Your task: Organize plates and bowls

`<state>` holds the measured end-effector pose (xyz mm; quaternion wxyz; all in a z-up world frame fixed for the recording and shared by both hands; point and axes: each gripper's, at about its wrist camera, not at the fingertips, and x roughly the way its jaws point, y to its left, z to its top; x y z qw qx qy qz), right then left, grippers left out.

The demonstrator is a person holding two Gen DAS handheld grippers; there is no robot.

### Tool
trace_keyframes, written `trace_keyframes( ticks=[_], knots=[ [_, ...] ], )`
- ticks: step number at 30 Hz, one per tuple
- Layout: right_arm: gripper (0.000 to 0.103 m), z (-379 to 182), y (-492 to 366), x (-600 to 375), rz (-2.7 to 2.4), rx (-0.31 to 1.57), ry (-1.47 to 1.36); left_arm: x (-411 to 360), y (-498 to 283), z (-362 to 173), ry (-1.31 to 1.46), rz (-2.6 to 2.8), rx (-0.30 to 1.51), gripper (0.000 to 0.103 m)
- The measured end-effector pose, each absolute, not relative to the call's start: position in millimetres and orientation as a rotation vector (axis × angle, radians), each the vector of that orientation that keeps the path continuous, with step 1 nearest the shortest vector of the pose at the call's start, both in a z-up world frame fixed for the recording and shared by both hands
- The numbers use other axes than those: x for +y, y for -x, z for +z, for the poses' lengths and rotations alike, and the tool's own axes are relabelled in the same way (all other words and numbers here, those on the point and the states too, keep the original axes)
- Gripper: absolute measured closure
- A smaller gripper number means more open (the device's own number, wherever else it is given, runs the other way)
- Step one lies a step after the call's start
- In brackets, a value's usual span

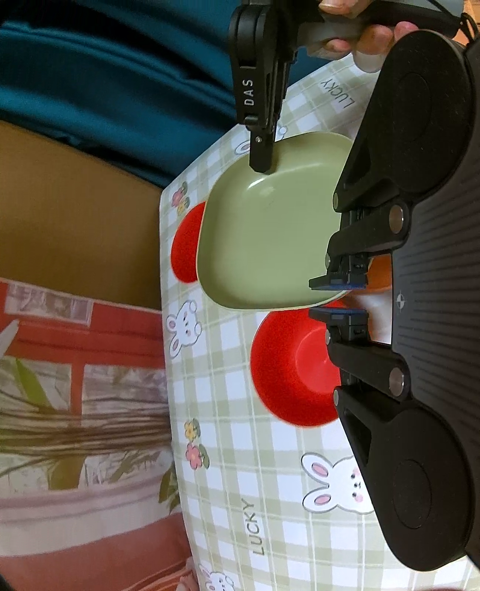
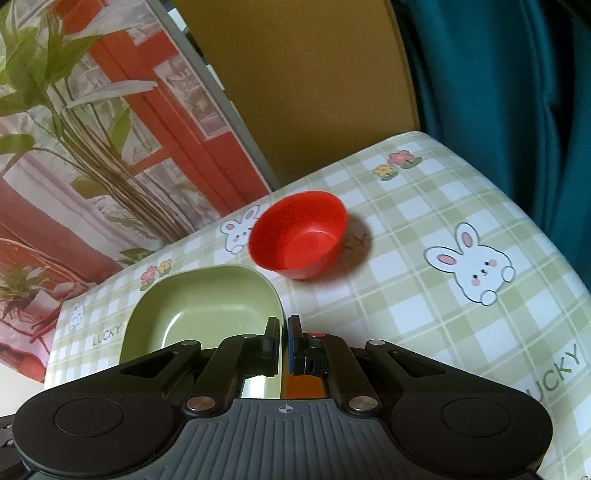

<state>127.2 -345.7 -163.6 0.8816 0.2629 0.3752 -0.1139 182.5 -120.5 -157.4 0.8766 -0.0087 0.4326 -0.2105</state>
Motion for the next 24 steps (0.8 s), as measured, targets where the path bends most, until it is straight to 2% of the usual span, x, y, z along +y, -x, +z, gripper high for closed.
trace_keyframes(
  ticks=[24],
  knots=[
    [0.099, -201, -100, -359, -0.274, 0.852, -0.526, -140, -161, -191, -0.041, -0.470, 0.969, 0.091]
  ],
)
